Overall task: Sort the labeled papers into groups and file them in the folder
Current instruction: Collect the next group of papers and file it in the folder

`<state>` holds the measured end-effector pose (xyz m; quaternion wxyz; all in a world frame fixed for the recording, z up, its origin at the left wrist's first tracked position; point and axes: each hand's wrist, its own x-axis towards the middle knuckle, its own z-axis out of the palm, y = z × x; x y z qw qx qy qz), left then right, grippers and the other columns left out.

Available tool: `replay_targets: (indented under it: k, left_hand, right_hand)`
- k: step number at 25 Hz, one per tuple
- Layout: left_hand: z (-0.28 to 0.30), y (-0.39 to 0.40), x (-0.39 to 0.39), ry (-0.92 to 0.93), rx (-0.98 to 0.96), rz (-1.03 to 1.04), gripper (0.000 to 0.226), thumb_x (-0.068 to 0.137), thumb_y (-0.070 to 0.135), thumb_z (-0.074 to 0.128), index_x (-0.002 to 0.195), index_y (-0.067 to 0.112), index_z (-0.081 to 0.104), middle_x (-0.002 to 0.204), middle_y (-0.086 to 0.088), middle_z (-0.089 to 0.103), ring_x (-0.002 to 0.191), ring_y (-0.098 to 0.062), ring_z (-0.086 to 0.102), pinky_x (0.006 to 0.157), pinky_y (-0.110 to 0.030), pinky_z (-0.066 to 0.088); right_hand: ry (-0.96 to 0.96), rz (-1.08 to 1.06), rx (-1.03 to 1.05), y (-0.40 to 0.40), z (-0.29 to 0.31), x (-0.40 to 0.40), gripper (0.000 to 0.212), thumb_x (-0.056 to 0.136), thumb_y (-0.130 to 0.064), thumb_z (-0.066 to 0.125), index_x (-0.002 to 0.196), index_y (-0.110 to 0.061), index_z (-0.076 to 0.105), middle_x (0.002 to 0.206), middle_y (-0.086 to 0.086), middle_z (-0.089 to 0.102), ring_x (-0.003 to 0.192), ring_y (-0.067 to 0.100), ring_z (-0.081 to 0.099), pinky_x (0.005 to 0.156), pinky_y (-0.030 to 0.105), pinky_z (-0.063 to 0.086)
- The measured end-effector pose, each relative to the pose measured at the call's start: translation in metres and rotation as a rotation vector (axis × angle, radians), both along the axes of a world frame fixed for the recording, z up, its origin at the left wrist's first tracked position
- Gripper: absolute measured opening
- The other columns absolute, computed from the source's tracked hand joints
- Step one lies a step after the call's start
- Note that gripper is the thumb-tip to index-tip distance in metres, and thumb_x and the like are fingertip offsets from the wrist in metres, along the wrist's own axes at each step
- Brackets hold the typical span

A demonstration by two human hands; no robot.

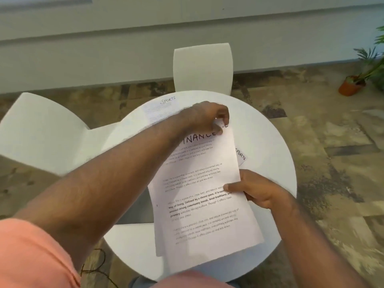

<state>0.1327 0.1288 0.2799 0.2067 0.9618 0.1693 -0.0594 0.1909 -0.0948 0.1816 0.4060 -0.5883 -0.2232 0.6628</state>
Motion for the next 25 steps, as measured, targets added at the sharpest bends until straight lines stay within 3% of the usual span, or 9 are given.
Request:
replay_targets:
  k: [3, 5, 7, 9, 10, 12, 17, 21, 25]
  left_hand:
    - [-0.022, 0.019, -0.029, -0.284, 0.035, 0.347, 0.058, 0.076, 0.05, 0.075, 0.128, 0.036, 0.054, 0.133, 0.011, 0.054, 0.127, -0.018, 0.049, 0.107, -0.042, 0.038]
    - [-0.039, 0.024, -0.068, -0.46, -0.162, 0.739, 0.087, 0.068, 0.062, 0.074, 0.142, 0.027, 0.045, 0.147, 0.005, 0.047, 0.135, -0.018, 0.043, 0.112, -0.041, 0.036]
    - [-0.064, 0.017, -0.11, -0.412, -0.507, 0.983, 0.108, 0.07, 0.061, 0.079, 0.154, 0.02, 0.027, 0.155, 0.006, 0.036, 0.139, -0.014, 0.037, 0.112, -0.038, 0.035]
    - [-0.091, 0.002, -0.143, -0.273, -1.01, 0.993, 0.111, 0.071, 0.051, 0.083, 0.157, 0.018, 0.02, 0.154, 0.006, 0.039, 0.14, -0.018, 0.038, 0.104, -0.042, 0.039]
    - [-0.103, -0.001, -0.153, -0.24, -1.172, 0.933, 0.11, 0.066, 0.049, 0.086, 0.154, 0.02, 0.028, 0.149, 0.002, 0.049, 0.139, -0.025, 0.043, 0.099, -0.046, 0.044]
    - [-0.114, -0.001, -0.16, -0.309, -1.292, 0.812, 0.096, 0.06, 0.043, 0.092, 0.142, 0.018, 0.049, 0.134, -0.004, 0.064, 0.128, -0.033, 0.057, 0.094, -0.048, 0.051]
    - [-0.096, -0.003, -0.142, -0.658, -1.243, 0.79, 0.05, 0.078, -0.004, 0.075, 0.125, 0.006, 0.063, 0.124, -0.014, 0.07, 0.113, -0.031, 0.067, 0.095, -0.046, 0.055]
    - [-0.111, -0.01, -0.139, -0.615, -1.112, 0.765, 0.039, 0.076, -0.005, 0.078, 0.111, 0.011, 0.07, 0.112, -0.012, 0.074, 0.103, -0.024, 0.071, 0.085, -0.037, 0.058]
    - [-0.142, -0.029, -0.139, -0.506, -0.983, 0.8, 0.035, 0.07, -0.005, 0.083, 0.103, -0.004, 0.07, 0.094, -0.01, 0.072, 0.084, -0.015, 0.068, 0.074, -0.028, 0.052]
  right_hand:
    - [-0.158, -0.136, -0.008, 0.001, -0.006, 0.008, 0.035, 0.087, 0.006, 0.062, 0.121, -0.002, 0.066, 0.109, 0.008, 0.076, 0.101, 0.027, 0.072, 0.094, 0.046, 0.055]
    - [-0.222, -0.249, 0.028, -0.003, -0.012, 0.015, 0.035, 0.087, 0.007, 0.061, 0.12, -0.004, 0.066, 0.111, 0.009, 0.075, 0.1, 0.027, 0.072, 0.093, 0.044, 0.055]
    - [-0.269, -0.337, 0.051, -0.004, -0.016, 0.02, 0.034, 0.088, 0.006, 0.06, 0.117, -0.01, 0.067, 0.114, 0.009, 0.074, 0.099, 0.025, 0.073, 0.09, 0.04, 0.056]
    - [-0.314, -0.376, 0.083, 0.001, -0.018, 0.02, 0.031, 0.089, 0.002, 0.061, 0.112, -0.018, 0.068, 0.112, 0.006, 0.075, 0.098, 0.022, 0.073, 0.089, 0.039, 0.057]
    - [-0.342, -0.384, 0.102, 0.005, -0.018, 0.018, 0.03, 0.09, 0.0, 0.062, 0.111, -0.02, 0.069, 0.11, 0.004, 0.075, 0.098, 0.021, 0.073, 0.089, 0.04, 0.057]
    - [-0.398, -0.384, 0.148, 0.014, -0.017, 0.012, 0.026, 0.092, -0.005, 0.063, 0.11, -0.022, 0.069, 0.107, 0.002, 0.075, 0.097, 0.021, 0.073, 0.089, 0.04, 0.056]
    - [-0.433, -0.463, 0.243, 0.033, -0.013, 0.001, 0.019, 0.09, -0.007, 0.068, 0.104, -0.02, 0.068, 0.098, -0.005, 0.073, 0.09, 0.015, 0.071, 0.082, 0.03, 0.057]
    - [-0.316, -0.551, 0.274, 0.033, -0.032, -0.004, 0.028, 0.081, -0.005, 0.077, 0.101, -0.024, 0.07, 0.096, -0.01, 0.077, 0.093, 0.009, 0.073, 0.084, 0.026, 0.057]
    - [-0.349, -0.504, 0.246, 0.023, -0.064, -0.014, 0.03, 0.079, -0.005, 0.079, 0.107, -0.014, 0.075, 0.108, 0.001, 0.075, 0.106, 0.023, 0.069, 0.089, 0.032, 0.053]
